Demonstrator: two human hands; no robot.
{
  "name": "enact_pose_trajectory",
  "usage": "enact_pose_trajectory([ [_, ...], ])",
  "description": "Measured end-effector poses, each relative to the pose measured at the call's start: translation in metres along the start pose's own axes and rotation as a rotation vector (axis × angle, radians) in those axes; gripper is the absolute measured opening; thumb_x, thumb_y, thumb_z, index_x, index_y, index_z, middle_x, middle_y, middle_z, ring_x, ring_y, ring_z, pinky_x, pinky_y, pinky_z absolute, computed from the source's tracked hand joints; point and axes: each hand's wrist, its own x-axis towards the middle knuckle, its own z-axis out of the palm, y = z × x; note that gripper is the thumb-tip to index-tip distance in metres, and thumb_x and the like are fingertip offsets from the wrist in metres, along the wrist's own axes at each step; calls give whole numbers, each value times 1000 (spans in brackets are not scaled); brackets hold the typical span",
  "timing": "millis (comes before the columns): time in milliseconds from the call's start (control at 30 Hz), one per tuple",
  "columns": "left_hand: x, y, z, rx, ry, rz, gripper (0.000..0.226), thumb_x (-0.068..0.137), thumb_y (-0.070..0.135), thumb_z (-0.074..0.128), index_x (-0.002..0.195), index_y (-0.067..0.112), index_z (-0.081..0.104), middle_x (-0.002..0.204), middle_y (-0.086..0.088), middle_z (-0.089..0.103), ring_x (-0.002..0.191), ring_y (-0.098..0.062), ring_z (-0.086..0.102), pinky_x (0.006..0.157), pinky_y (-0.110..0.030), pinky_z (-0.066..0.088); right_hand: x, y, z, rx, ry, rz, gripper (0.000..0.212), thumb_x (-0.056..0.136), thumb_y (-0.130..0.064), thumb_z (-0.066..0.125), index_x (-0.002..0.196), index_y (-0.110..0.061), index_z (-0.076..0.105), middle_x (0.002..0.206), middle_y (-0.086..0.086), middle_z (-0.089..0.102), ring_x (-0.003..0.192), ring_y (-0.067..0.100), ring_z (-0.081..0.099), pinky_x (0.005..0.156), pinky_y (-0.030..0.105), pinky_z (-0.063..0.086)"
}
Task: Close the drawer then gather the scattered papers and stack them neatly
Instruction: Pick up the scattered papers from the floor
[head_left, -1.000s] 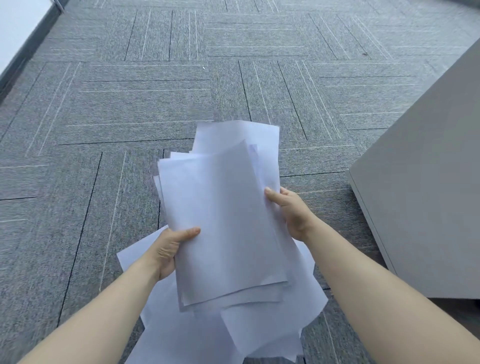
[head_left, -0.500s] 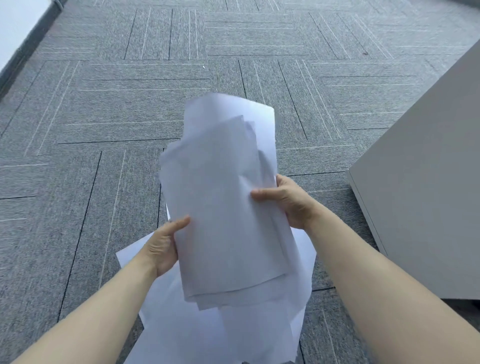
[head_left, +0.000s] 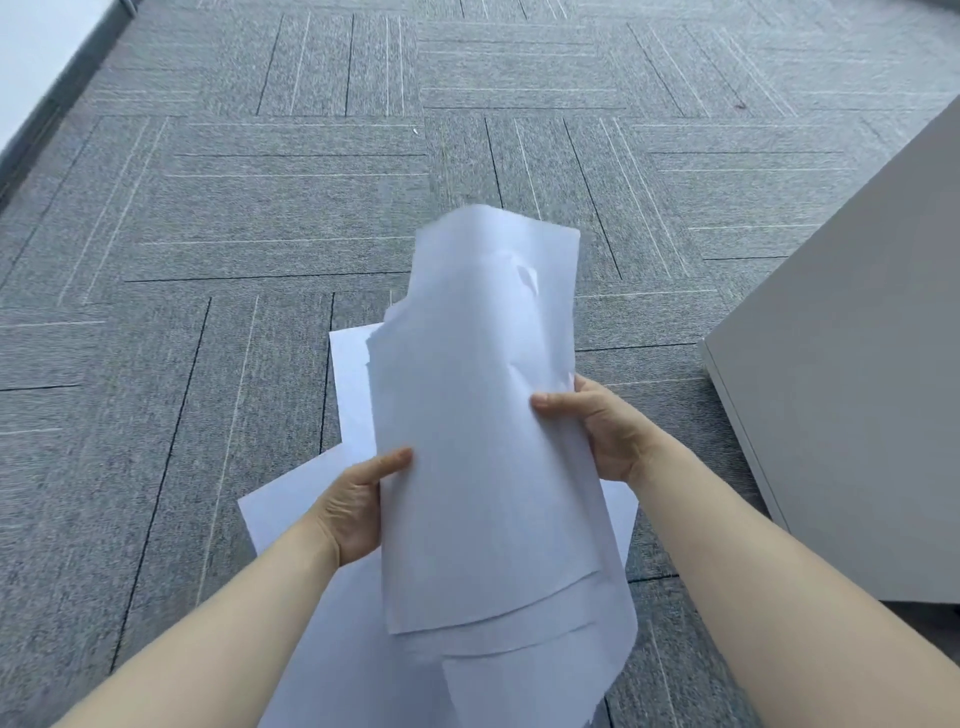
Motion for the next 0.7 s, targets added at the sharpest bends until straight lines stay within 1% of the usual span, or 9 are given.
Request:
enact_pose_trajectory([
  [100,3,-1,11,-25,-67,25,72,48,42,89,113,17,72,113,-6,72,101,-22,70,79,-36,56,2,-11,12,-17,-85,-15,35,77,-5,64,112,-7,68,97,15,74,78,28,73,75,43,61],
  [167,6,3,14,-70,-71,59,73,55,40,87,121,15,67,115,-7,71,102,-23,69,78,-36,56,3,-16,12,-30,-80,-18,38,78,-4,64,116,-5,66,99,16,74,79,29,73,75,43,61],
  [267,10,9,10,-40,48,164,65,69,22,77,130,12,58,122,-12,68,99,-26,70,77,-39,57,4,-18,-5,-71,65,-28,41,79,1,67,119,-5,64,103,18,73,79,30,73,74,45,61],
  [367,14,8,2,47,236,229,51,74,3,69,124,8,58,114,-15,70,85,-24,73,69,-36,59,6,-7,-27,-210,247,-2,35,80,8,66,113,-3,66,106,22,72,79,33,72,80,50,59],
  [433,20,4,-3,135,343,225,41,80,-2,66,120,4,59,112,-15,70,77,-20,73,68,-32,60,8,5,-32,-350,355,16,31,79,13,64,106,-1,69,105,24,72,82,35,70,86,56,57],
  [533,26,-1,-8,255,390,211,29,85,2,63,114,1,62,109,-20,70,72,-18,71,66,-29,58,13,19,-33,-530,474,-14,27,78,14,62,93,-7,71,97,20,75,79,31,70,84,55,58],
  [600,28,-4,-13,404,467,193,22,89,8,62,110,4,63,101,-13,70,68,-15,68,61,-25,52,14,22,-39,-570,512,-50,24,77,11,62,88,-8,71,92,20,75,77,29,68,81,52,57],
  [633,28,-5,-18,551,566,176,24,89,13,61,112,6,63,99,-8,67,71,-16,65,64,-26,50,13,22,-44,-566,530,-69,23,77,11,62,84,-9,70,88,18,73,77,28,65,78,49,56],
  [700,25,-10,-29,974,797,99,33,85,23,60,117,14,60,108,-4,63,90,-21,61,77,-31,47,11,21,-55,-539,579,-117,26,80,12,61,78,-13,69,79,11,69,74,25,62,71,40,51],
])
